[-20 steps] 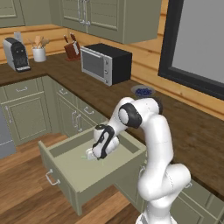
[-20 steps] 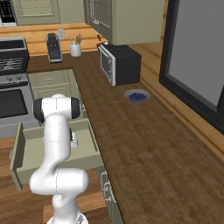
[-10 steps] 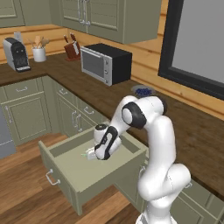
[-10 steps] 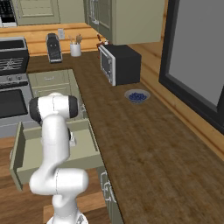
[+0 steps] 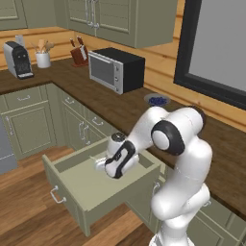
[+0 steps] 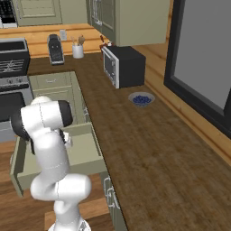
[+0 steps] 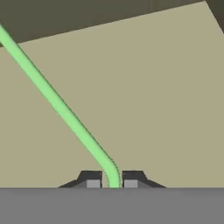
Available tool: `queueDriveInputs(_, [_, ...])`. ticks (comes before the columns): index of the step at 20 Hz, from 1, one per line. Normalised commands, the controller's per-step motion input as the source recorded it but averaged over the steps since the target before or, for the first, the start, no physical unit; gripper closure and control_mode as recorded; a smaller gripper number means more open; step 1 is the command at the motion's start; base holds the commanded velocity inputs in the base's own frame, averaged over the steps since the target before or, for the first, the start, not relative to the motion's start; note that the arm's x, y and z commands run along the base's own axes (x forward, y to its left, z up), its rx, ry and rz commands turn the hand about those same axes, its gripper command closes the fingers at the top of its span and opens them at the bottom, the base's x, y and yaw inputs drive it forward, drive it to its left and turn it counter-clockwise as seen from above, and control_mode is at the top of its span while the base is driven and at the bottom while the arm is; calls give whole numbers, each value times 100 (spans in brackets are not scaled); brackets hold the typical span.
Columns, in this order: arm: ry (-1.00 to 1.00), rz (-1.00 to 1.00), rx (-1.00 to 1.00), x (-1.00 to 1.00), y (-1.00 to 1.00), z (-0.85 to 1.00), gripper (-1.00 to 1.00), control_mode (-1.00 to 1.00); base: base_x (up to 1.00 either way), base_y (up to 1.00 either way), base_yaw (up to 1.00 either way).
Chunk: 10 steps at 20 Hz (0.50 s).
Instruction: Take a straw from the drawer in front and place it inside the glass cup on the dining counter.
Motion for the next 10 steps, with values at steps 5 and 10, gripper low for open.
queueDriveInputs(5, [0, 0, 13, 0, 0, 100, 100, -100, 0, 0, 0])
queueDriveInputs(10, [0, 0, 12, 0, 0, 100, 100, -100, 0, 0, 0])
